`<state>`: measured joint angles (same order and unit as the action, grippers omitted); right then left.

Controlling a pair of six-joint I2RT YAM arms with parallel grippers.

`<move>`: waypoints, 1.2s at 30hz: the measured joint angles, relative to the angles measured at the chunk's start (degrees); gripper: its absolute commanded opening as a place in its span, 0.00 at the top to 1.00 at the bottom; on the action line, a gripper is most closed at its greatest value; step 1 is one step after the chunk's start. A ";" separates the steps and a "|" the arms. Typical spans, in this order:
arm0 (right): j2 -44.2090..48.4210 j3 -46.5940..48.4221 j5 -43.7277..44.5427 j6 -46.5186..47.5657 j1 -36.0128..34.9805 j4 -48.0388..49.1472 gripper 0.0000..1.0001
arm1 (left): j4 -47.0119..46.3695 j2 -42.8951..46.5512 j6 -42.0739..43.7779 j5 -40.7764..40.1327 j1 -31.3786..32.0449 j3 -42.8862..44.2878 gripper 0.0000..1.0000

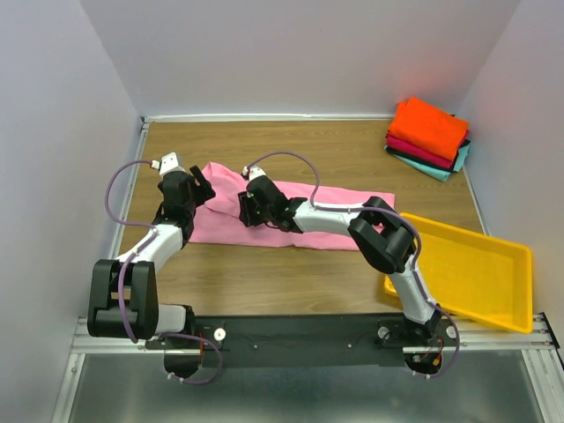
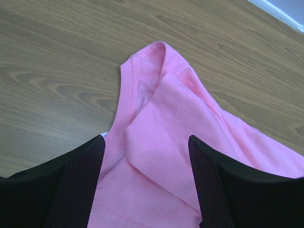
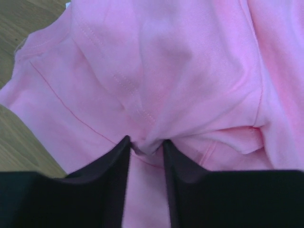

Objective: Fold and stack the t-shirts
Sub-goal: Fold the tshirt

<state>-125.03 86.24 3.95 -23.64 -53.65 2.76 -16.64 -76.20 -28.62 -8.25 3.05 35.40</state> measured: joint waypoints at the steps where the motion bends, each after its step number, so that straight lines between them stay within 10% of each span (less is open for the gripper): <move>1: -0.24 0.37 0.33 0.09 -0.02 -0.15 0.69 | 0.00 0.00 0.00 0.00 0.02 -0.04 0.23; 36: 4.74 -2.10 8.83 0.00 -0.04 -2.03 0.88 | 4.70 -13.90 0.33 -1.55 2.21 6.34 0.54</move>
<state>-120.29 84.14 12.78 -23.64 -53.69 0.73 -11.94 -90.11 -28.29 -9.80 5.26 41.74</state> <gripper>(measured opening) 0.125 0.524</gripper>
